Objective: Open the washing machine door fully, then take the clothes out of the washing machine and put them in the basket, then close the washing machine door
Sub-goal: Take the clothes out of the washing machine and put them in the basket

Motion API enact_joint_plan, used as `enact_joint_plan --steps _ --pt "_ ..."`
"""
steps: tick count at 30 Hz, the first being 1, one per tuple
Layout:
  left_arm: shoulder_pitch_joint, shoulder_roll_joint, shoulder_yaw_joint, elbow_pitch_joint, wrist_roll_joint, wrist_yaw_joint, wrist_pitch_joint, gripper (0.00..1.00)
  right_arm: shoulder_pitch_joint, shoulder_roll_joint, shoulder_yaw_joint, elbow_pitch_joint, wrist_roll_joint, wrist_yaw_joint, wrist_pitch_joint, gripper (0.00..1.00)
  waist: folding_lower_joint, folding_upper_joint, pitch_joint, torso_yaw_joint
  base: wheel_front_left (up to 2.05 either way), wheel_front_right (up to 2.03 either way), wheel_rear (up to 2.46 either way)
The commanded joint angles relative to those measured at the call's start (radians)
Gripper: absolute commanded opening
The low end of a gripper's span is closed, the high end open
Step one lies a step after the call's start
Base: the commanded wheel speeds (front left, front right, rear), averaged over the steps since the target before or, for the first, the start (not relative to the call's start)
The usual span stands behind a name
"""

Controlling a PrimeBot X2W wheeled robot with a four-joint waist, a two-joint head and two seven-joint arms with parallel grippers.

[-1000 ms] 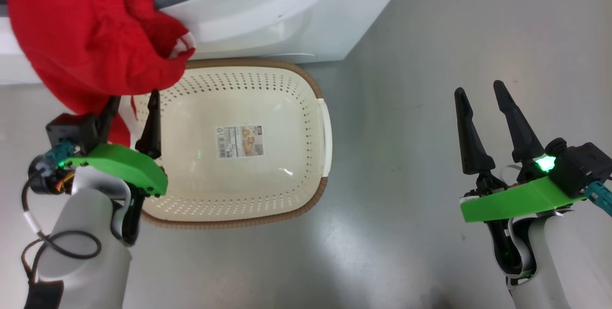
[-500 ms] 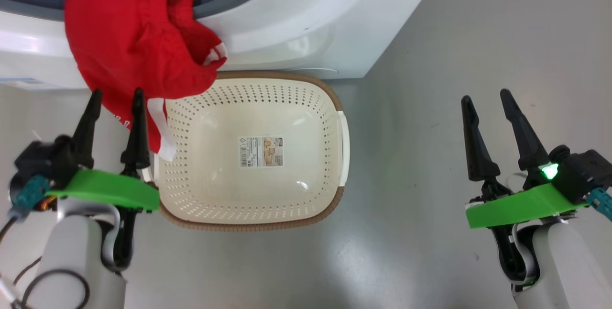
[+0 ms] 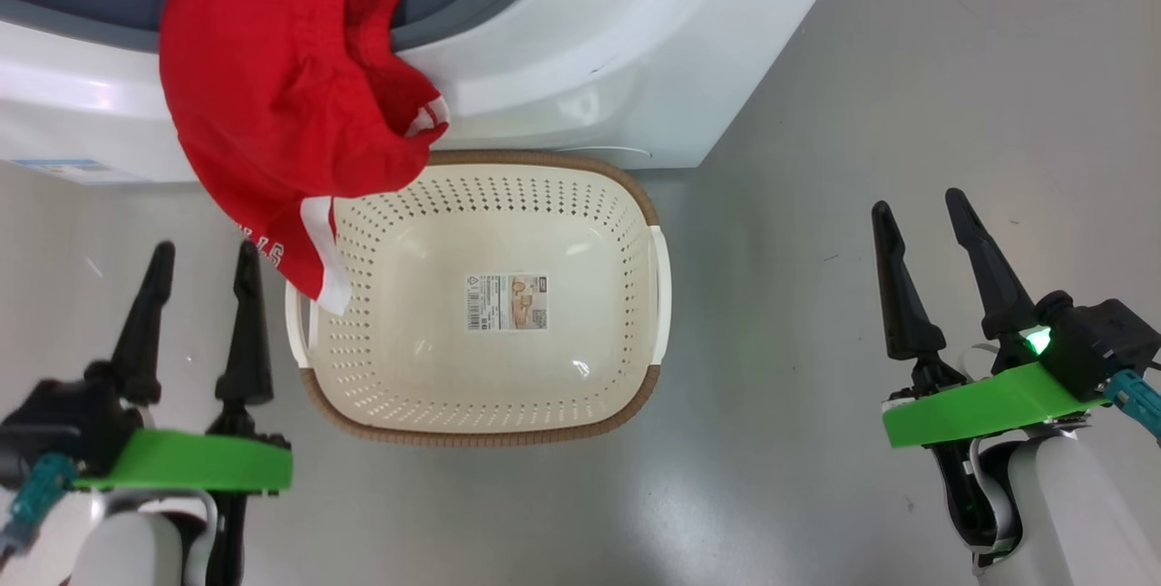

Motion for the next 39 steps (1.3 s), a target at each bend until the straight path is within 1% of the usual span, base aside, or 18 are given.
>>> enact_joint_plan --steps 1,8,22,31,32,35,39 --pt "0.041 0.023 0.035 -0.045 0.018 -0.005 -0.005 1.0 0.027 -0.001 0.023 -0.019 -0.001 0.003 -0.006 1.0 0.0 0.0 -0.001 -0.002 0.0 0.0 0.0" --pt "0.072 0.019 0.036 -0.085 0.018 -0.005 -0.005 1.0 0.029 -0.001 0.026 -0.017 -0.003 0.003 -0.006 1.0 0.0 0.0 0.0 0.0 0.0 0.0 0.0" --pt "0.033 0.025 0.019 -0.074 0.019 -0.005 -0.005 1.0 0.025 -0.001 0.033 -0.015 0.002 0.003 -0.006 1.0 0.0 0.0 0.0 -0.006 0.0 0.0 0.0" --pt "-0.119 0.05 -0.028 -0.012 0.031 -0.005 -0.005 1.0 0.012 -0.001 0.029 -0.016 0.007 0.003 -0.006 1.0 0.0 0.0 0.018 -0.007 0.0 0.0 0.0" --pt "-0.167 0.056 -0.05 0.021 0.04 -0.005 -0.005 1.0 0.008 -0.001 0.03 -0.016 0.009 0.003 -0.006 1.0 0.0 0.0 0.022 -0.008 0.0 0.0 0.0" --pt "-0.243 0.063 -0.08 0.084 0.055 -0.005 -0.005 1.0 0.002 -0.001 0.037 -0.016 0.014 0.003 -0.006 1.0 0.0 0.0 0.03 -0.015 0.0 0.0 0.0" --pt "-0.35 0.072 -0.097 0.182 0.076 -0.005 -0.005 1.0 -0.009 -0.001 0.053 -0.017 0.022 0.003 -0.006 1.0 0.0 0.0 0.044 -0.03 0.0 0.0 0.0"
